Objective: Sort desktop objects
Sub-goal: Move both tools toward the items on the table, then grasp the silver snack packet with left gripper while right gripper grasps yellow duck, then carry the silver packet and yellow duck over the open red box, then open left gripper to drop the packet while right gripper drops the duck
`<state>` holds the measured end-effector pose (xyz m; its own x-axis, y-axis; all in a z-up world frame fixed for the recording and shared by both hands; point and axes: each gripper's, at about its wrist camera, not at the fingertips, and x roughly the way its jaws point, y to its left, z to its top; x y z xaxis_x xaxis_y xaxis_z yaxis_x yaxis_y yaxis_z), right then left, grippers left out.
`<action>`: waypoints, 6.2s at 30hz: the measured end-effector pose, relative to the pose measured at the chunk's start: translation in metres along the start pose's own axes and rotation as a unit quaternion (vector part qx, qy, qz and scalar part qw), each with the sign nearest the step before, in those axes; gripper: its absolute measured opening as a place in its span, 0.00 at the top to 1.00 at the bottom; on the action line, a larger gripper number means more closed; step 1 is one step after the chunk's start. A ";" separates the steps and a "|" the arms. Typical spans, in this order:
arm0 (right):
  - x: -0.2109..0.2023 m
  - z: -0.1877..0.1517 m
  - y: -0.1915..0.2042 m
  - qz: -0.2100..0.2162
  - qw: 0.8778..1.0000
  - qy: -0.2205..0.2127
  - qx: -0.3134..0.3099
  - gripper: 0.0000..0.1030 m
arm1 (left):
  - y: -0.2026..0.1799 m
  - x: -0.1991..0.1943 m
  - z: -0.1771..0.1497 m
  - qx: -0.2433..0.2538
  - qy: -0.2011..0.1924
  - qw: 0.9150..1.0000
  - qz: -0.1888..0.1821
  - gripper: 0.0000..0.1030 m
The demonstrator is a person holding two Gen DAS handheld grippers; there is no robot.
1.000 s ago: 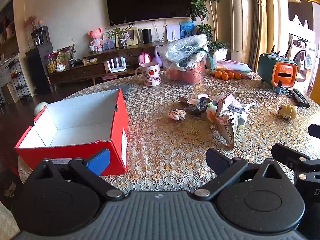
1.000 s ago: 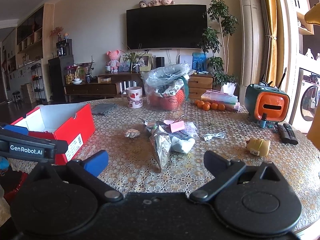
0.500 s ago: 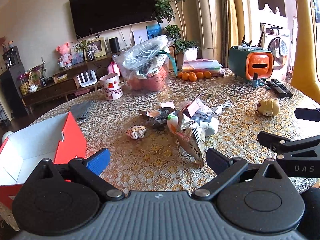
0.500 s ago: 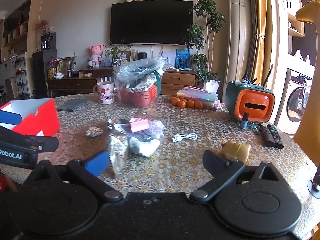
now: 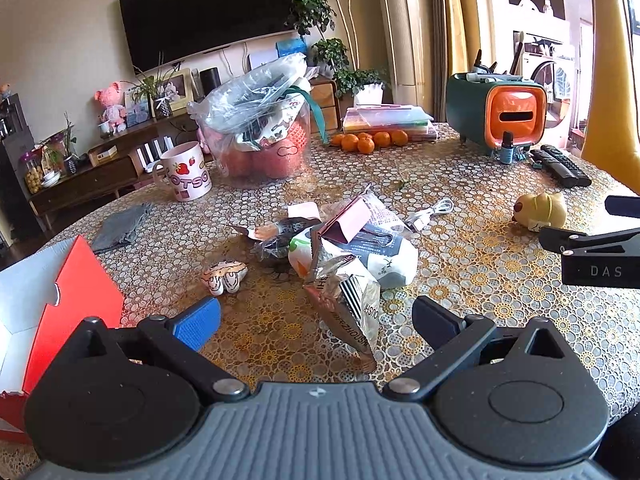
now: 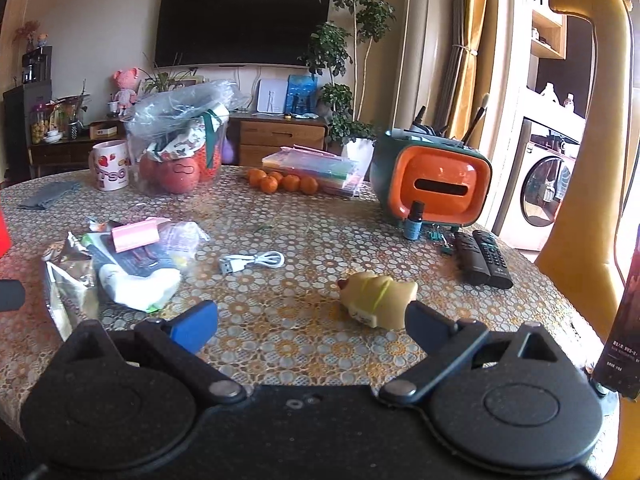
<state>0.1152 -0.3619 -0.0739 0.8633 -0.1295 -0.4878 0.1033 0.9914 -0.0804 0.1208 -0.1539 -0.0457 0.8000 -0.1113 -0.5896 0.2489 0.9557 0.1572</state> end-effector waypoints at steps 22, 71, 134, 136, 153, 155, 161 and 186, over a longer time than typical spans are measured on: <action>0.088 0.000 -0.039 -0.051 0.998 0.027 0.012 0.04 | -0.017 0.057 -0.004 0.002 0.033 0.999 -0.002 0.00; 0.030 0.011 0.018 -0.011 0.999 0.052 -0.010 0.31 | 0.034 0.015 -0.021 -0.036 0.010 0.999 -0.037 0.66; -0.063 0.115 0.394 0.300 0.934 0.011 -0.194 0.31 | 0.359 -0.066 -0.050 -0.075 0.034 0.994 0.066 0.66; -0.058 0.116 0.406 0.303 0.930 0.020 -0.207 0.31 | 0.369 -0.054 -0.050 -0.065 0.049 0.994 0.066 0.66; -0.027 0.079 0.474 0.304 0.909 0.084 -0.272 0.31 | 0.398 0.031 -0.060 0.011 0.166 0.985 0.045 0.66; -0.022 0.078 0.477 0.301 0.909 0.090 -0.274 0.31 | 0.397 0.037 -0.062 0.019 0.182 0.982 0.040 0.65; -0.014 0.073 0.481 0.298 0.908 0.107 -0.274 0.31 | 0.392 0.049 -0.061 0.042 0.205 0.977 0.037 0.65; -0.026 0.088 0.457 0.312 0.912 0.106 -0.242 0.10 | 0.378 0.044 -0.056 0.069 0.210 0.974 0.045 0.27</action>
<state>0.1830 0.0959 -0.0217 0.5587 0.4067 -0.7228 -0.6509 0.7551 -0.0783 0.2196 0.2172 -0.0565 0.5346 0.1211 -0.8364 0.2817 0.9076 0.3114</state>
